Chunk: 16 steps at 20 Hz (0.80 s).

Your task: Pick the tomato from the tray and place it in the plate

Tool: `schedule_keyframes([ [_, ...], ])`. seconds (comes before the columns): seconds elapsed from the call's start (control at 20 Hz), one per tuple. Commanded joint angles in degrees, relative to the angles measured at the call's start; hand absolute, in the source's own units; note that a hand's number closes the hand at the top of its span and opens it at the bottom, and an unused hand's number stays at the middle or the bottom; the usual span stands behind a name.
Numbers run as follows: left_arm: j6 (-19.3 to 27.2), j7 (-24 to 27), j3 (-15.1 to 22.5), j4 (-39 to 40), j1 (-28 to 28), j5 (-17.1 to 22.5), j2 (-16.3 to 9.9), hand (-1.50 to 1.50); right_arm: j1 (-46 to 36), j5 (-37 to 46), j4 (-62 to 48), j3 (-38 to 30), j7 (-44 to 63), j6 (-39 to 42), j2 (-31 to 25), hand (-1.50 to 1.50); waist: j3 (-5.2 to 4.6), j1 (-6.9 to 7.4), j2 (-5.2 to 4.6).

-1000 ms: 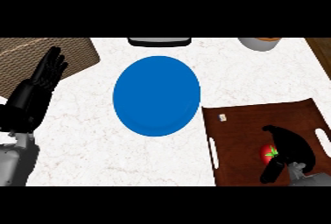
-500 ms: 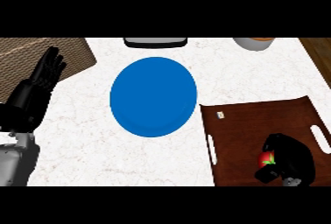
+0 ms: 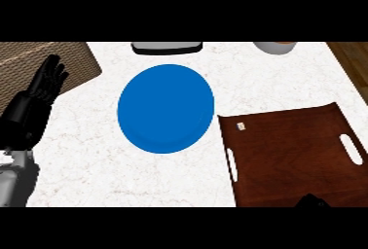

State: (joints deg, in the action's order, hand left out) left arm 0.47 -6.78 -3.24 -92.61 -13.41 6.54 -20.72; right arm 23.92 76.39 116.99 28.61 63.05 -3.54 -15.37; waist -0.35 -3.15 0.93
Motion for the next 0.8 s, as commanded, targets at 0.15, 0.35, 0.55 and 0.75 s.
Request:
schedule_keyframes([
  [0.15,0.59,-1.90,1.43,-0.57,-3.14,-0.84,1.25,0.00,0.89,21.27,12.64,16.61,6.96,0.15,9.48,1.50,0.24,1.82,-0.54],
  [0.35,0.02,0.51,1.63,0.92,-1.43,-0.83,2.27,0.00,-5.42,27.69,13.62,27.17,7.57,0.79,15.07,1.50,0.18,2.36,-0.65],
  [0.55,-0.52,0.79,1.84,3.67,-5.63,-1.95,1.79,0.00,-16.60,25.23,9.60,27.47,10.30,1.60,15.07,1.50,0.22,3.15,-1.24],
  [0.75,-1.18,-0.62,2.72,-1.08,-2.62,-0.99,2.22,0.00,-18.99,20.76,12.13,25.83,9.61,5.76,14.91,1.50,0.20,4.93,-1.16],
])
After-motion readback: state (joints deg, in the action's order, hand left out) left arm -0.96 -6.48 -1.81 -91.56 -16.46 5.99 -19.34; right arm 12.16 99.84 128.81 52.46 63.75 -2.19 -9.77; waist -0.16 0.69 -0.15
